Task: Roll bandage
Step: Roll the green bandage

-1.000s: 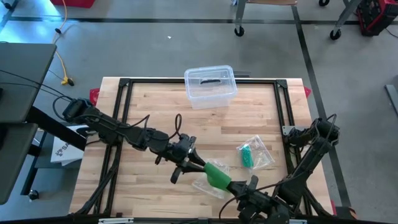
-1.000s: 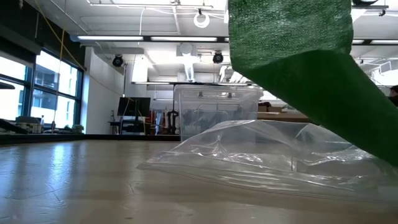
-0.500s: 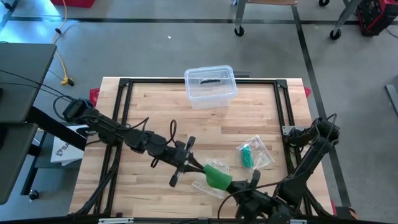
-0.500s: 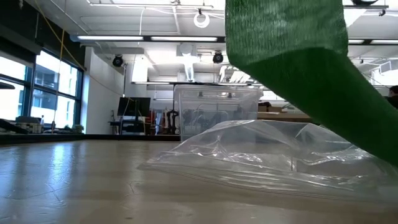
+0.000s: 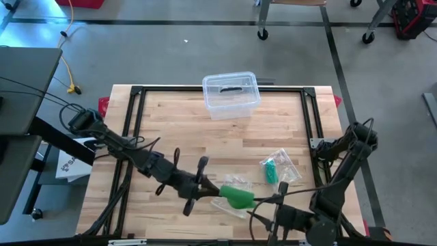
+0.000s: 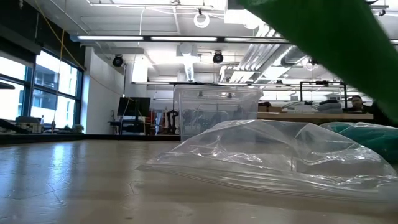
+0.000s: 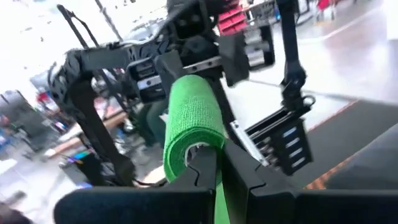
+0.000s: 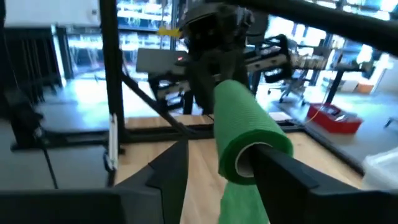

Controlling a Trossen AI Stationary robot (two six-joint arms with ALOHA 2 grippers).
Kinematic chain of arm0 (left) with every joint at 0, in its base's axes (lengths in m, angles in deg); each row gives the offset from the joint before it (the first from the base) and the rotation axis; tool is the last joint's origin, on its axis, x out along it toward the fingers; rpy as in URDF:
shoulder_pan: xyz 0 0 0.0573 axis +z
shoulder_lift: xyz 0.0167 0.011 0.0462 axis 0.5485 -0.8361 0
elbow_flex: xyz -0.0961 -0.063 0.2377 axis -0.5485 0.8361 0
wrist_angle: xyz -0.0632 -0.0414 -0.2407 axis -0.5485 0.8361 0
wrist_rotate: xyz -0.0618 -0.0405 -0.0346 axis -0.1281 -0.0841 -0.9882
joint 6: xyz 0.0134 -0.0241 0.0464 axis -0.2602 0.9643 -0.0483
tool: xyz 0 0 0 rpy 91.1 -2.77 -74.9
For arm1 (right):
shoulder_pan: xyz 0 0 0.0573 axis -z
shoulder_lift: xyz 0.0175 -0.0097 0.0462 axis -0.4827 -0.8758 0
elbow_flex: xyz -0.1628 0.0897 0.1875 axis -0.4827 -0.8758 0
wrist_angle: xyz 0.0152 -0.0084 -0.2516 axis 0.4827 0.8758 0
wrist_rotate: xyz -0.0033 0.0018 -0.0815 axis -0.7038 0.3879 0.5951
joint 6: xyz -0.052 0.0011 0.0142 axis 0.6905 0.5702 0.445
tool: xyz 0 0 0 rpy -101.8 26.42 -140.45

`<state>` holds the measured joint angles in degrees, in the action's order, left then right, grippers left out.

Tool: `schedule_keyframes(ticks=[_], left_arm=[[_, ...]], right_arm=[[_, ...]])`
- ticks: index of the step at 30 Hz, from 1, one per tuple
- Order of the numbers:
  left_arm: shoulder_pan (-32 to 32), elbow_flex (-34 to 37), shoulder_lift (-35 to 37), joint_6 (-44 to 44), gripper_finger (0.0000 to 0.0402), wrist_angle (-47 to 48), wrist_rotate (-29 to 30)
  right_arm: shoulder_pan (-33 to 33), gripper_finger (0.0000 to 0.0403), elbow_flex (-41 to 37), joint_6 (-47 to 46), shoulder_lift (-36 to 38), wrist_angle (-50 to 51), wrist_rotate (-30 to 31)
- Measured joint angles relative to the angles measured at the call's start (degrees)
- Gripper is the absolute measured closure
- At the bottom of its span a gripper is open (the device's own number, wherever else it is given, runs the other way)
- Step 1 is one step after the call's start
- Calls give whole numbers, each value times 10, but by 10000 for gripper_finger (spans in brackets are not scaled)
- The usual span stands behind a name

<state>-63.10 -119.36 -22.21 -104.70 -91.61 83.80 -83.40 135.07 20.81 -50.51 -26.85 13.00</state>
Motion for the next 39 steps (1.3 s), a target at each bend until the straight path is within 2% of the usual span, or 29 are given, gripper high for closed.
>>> schedule_keyframes(ticks=[4,7,10,12,15,20,23,30,36,39], left_arm=[[-15,0,0,-63,400,1,10],[-22,0,0,-72,398,2,22],[-26,0,0,16,387,0,57],[-18,0,4,75,375,10,44],[1,0,12,162,348,28,3],[53,0,27,325,298,36,-141],[80,0,30,398,278,30,-186],[104,0,28,454,271,9,-222],[101,0,28,445,286,5,-255],[93,0,28,415,311,5,-265]], right_arm=[[7,264,0,-25,7,-8,-2],[13,302,0,4,7,-3,-9],[16,359,0,40,7,3,-22],[16,390,0,72,7,4,-24],[16,389,0,119,7,4,-21],[16,399,0,213,6,6,-22],[16,397,0,287,6,8,-33],[16,400,0,444,6,40,-47],[16,400,0,447,6,59,-60],[16,400,0,436,6,59,-65]])
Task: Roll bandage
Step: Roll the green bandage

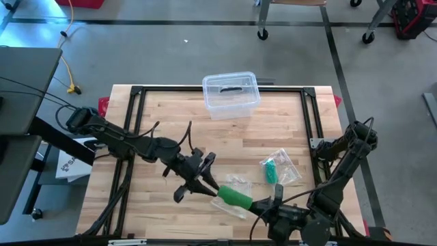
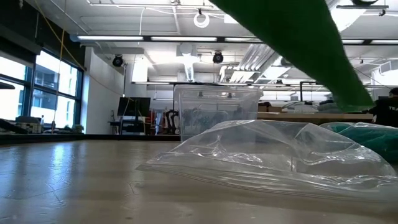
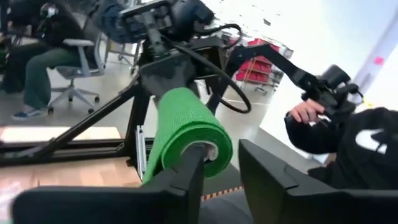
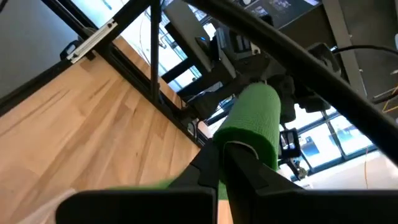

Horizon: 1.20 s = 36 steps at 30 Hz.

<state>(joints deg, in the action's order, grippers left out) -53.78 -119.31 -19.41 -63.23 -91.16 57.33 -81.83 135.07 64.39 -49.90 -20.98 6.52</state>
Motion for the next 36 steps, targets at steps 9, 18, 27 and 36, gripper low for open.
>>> schedule_keyframes(ticks=[9,18,27,36], left_arm=[[-26,0,0,-96,391,-2,37],[-20,0,4,-58,366,0,6],[-10,0,1,-26,243,-4,7],[-31,0,2,-128,214,31,157]], right_arm=[[0,400,0,-36,0,0,0],[-3,403,0,-47,0,0,46],[-6,403,0,-61,0,7,72],[-6,401,0,-61,0,8,72]])
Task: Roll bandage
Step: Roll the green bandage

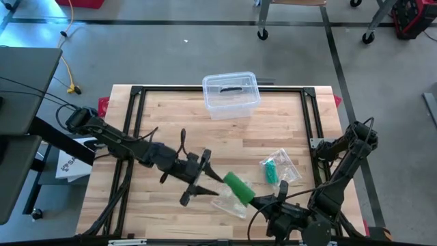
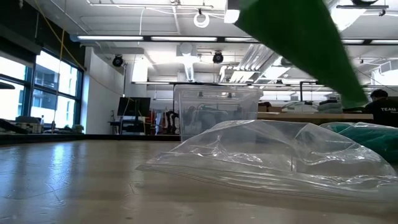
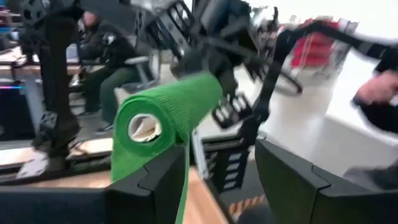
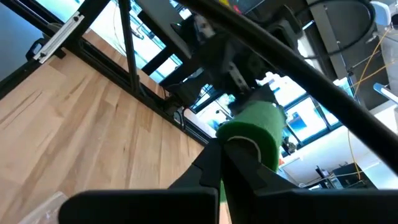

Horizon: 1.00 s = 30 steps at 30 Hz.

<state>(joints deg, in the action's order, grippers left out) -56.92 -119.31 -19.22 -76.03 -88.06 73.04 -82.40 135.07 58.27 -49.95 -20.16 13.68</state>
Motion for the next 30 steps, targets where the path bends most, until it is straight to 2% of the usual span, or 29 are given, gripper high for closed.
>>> schedule_keyframes(ticks=[5,17,23,26,28,30], left_arm=[[-16,0,3,-21,215,36,48],[-15,0,25,-21,210,82,68],[4,0,22,9,204,122,70],[9,0,22,18,204,162,87],[9,0,22,28,204,189,100],[5,0,22,31,204,223,110]], right_arm=[[0,402,0,0,0,0,0],[0,402,0,-1,0,1,0],[0,402,0,-14,0,11,0],[4,403,1,-125,0,96,3],[14,403,1,-264,0,187,-7],[28,403,1,-416,0,273,-56]])
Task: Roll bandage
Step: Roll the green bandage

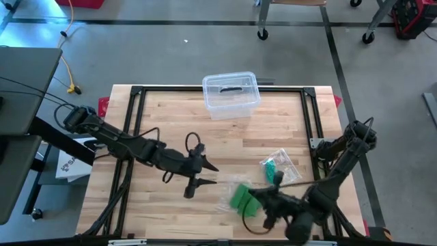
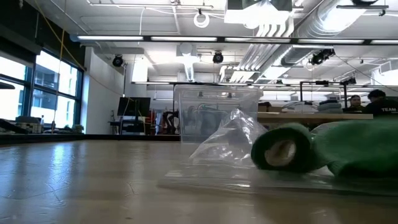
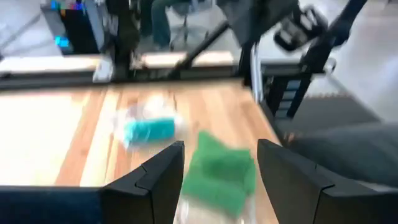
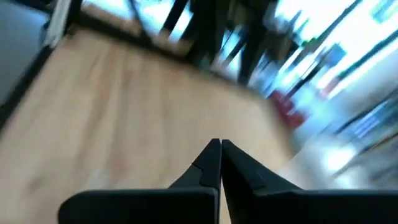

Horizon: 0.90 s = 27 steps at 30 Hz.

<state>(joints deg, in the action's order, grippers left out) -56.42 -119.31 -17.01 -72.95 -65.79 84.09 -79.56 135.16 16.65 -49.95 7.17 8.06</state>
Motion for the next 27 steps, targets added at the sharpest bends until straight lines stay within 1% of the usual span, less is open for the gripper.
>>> schedule_keyframes(ticks=[2,4,6,8,11,13,15,18,21,24,27], left_arm=[[-9,0,0,16,204,41,9],[-19,0,0,39,204,77,26],[-36,4,0,65,204,106,56],[-56,21,0,94,204,110,84],[-94,53,-1,144,204,98,114],[-121,84,0,180,204,73,139],[-147,117,-1,210,204,45,172],[-175,171,0,246,204,-24,222],[-185,223,-1,268,204,-87,249],[-186,262,-3,274,204,-167,254],[-186,284,-9,275,204,-207,244]], right_arm=[[21,403,0,-114,0,64,-86],[48,402,0,-178,-3,89,-160],[76,396,0,-198,-12,89,-220],[105,381,0,-209,-23,81,-291],[150,342,0,-236,-42,82,-396],[175,309,0,-242,-58,82,-452],[196,273,-1,-229,-76,72,-490],[216,219,-1,-210,-101,34,-533],[228,174,-1,-209,-124,51,-583],[242,145,-1,-232,-131,83,-612],[255,136,-1,-244,-135,115,-625]])
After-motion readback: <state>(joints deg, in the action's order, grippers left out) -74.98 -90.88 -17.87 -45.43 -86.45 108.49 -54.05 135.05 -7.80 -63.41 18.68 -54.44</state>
